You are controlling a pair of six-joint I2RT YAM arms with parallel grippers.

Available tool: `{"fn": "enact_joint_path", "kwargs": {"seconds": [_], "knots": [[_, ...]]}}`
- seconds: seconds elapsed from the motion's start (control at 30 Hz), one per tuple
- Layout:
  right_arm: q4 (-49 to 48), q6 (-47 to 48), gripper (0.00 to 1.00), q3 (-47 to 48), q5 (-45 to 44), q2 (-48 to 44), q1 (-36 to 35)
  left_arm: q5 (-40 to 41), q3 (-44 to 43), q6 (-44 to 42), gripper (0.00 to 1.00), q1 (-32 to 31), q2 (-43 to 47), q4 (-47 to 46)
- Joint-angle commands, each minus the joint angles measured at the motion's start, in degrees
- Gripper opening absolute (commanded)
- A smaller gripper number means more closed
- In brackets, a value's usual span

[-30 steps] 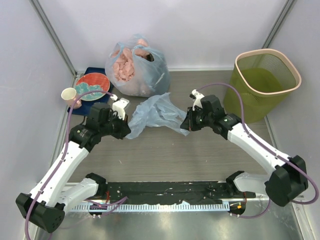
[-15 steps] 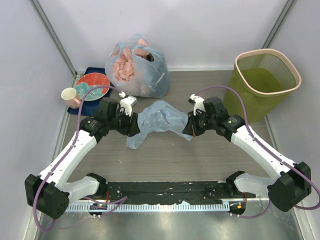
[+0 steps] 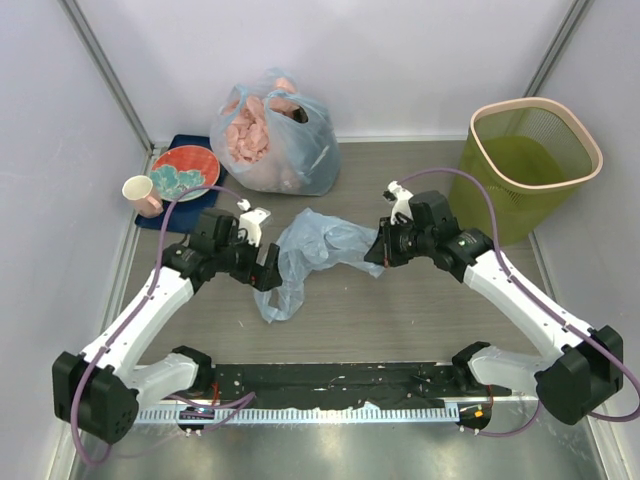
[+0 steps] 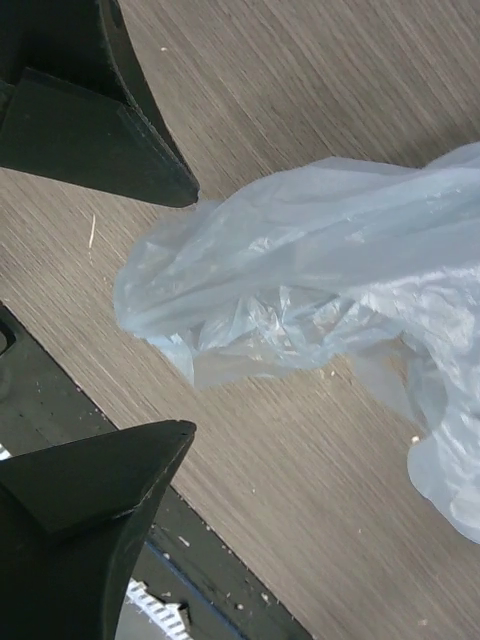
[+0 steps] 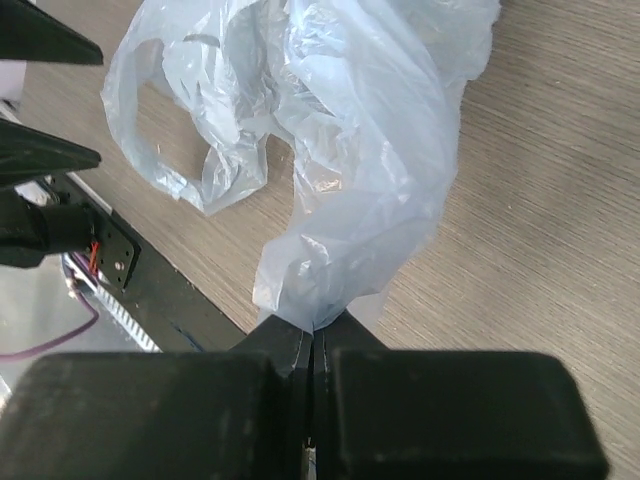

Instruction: Put the trash bags into the trash bin

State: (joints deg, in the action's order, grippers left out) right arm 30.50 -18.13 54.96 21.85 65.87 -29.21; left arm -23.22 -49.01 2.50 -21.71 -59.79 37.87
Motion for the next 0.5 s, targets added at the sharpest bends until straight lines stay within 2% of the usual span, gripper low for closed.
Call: {"fn": "enact_joint_path", "kwargs": {"seconds": [0.0, 0.13, 0.2, 0.4, 0.47], "knots": [[-3.34, -8.21, 0.01, 1.38, -3.82, -2.32, 3.01, 3.7, -1.52, 2.31, 0.93, 0.27, -2.96, -1.83], [-3.78, -15.07, 0.01, -1.78, -6.02, -3.72, 12.22, 4.76, 1.19, 13.3, 0.93, 1.06, -0.77, -6.74], [-3.96, -16.93, 0.01, -2.57, -7.68, -4.43, 14.52, 4.5, 5.57, 17.87, 0.94, 1.06, 1.24, -13.06], [-3.0, -19.66, 0.01, -4.77, -9.89, -6.71, 15.94, -3.39, 13.59, 27.27, 0.94, 0.71, -0.14, -28.27], [-2.73, -19.75, 0.01, -5.21, -10.42, -6.98, 15.94, -3.5, 15.43, 28.08, 0.94, -1.57, -1.46, -32.23]]}}
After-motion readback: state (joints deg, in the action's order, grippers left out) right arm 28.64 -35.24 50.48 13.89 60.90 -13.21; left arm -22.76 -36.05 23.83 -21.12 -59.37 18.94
